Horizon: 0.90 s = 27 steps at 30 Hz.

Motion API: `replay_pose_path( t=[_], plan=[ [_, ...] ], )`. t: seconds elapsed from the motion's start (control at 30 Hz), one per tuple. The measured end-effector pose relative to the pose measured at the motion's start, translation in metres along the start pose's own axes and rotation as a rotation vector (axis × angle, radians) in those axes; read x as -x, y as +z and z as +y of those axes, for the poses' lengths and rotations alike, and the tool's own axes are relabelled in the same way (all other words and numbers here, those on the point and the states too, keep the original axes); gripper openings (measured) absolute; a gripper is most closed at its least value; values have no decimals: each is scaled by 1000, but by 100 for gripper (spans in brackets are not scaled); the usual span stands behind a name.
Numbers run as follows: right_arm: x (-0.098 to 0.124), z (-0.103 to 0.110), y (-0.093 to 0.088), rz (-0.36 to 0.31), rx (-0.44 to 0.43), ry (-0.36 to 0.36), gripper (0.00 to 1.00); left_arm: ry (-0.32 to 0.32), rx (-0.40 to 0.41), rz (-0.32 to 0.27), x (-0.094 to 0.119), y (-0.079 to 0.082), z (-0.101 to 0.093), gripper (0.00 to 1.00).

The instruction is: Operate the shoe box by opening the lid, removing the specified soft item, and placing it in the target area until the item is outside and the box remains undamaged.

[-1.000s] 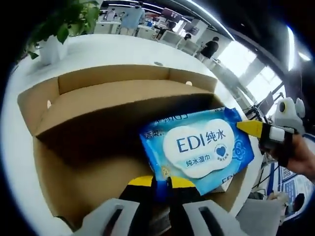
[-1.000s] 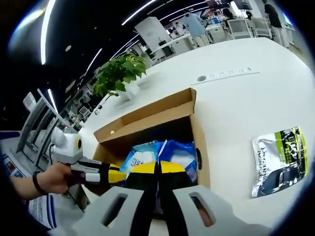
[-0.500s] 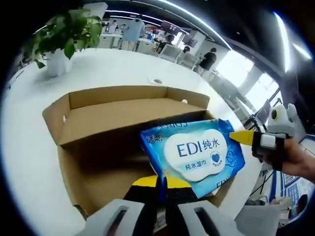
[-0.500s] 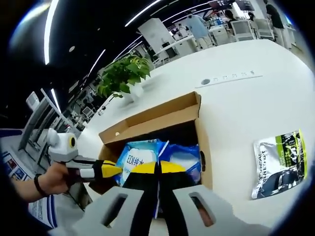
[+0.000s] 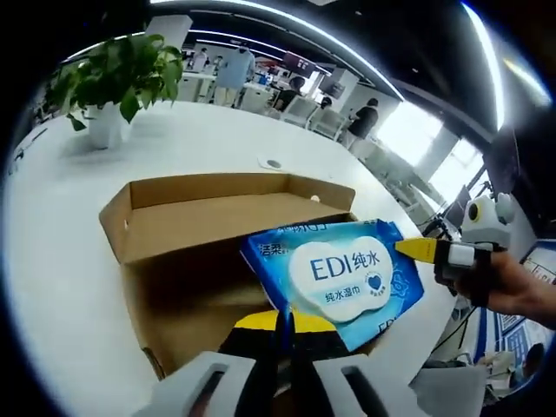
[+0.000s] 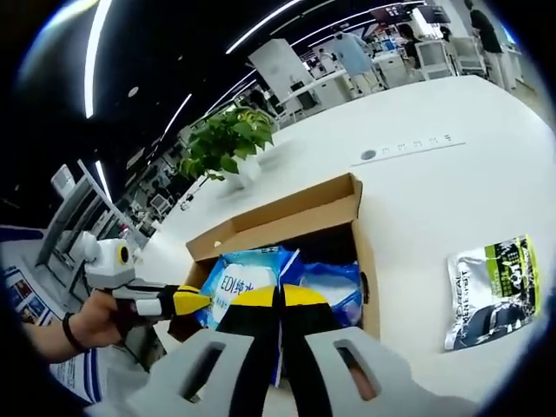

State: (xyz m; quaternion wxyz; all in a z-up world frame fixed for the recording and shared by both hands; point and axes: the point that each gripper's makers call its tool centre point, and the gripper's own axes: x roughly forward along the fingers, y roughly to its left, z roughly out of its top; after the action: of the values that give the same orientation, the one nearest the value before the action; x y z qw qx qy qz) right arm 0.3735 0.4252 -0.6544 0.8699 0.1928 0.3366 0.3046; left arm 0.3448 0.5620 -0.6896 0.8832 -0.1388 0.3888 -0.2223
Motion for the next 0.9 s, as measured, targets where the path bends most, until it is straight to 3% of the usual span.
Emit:
replay_pose_path(
  t=[0.37,0.9],
  plan=[
    [26,-7,12,-56,-15,-13,0,-31,-43,-24,3,14,-35,1],
    [75,-47,21,-162,-106,-68,0,-109,-124,-7,-16,27,-89,1]
  ],
)
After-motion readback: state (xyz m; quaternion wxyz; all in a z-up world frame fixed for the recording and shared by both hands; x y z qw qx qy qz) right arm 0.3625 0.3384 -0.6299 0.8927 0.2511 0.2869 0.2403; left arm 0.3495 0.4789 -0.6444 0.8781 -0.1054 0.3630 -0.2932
